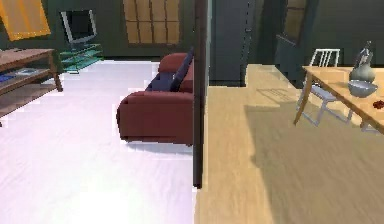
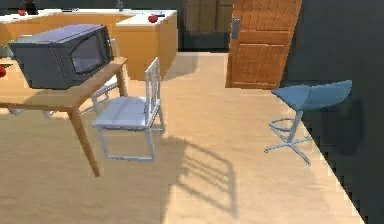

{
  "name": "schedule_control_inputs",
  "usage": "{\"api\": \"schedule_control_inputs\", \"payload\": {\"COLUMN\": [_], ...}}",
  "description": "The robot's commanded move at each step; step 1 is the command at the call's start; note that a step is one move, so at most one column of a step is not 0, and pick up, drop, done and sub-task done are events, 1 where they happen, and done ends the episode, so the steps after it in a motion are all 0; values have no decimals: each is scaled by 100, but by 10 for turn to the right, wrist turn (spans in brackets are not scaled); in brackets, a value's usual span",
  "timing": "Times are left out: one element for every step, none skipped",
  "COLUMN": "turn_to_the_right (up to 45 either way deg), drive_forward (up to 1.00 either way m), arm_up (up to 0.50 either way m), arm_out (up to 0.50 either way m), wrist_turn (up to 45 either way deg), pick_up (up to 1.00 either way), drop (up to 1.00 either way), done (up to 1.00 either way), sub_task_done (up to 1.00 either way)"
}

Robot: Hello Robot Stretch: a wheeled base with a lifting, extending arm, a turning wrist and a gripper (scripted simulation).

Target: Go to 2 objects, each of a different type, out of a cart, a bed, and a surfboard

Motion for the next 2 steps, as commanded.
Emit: {"api": "schedule_control_inputs", "payload": {"turn_to_the_right": [-450, -360], "drive_forward": [0, 0], "arm_up": [0, 0], "arm_out": [0, 0], "wrist_turn": [0, 0], "pick_up": [0, 0], "drop": [0, 0], "done": [0, 0], "sub_task_done": [0, 0]}}
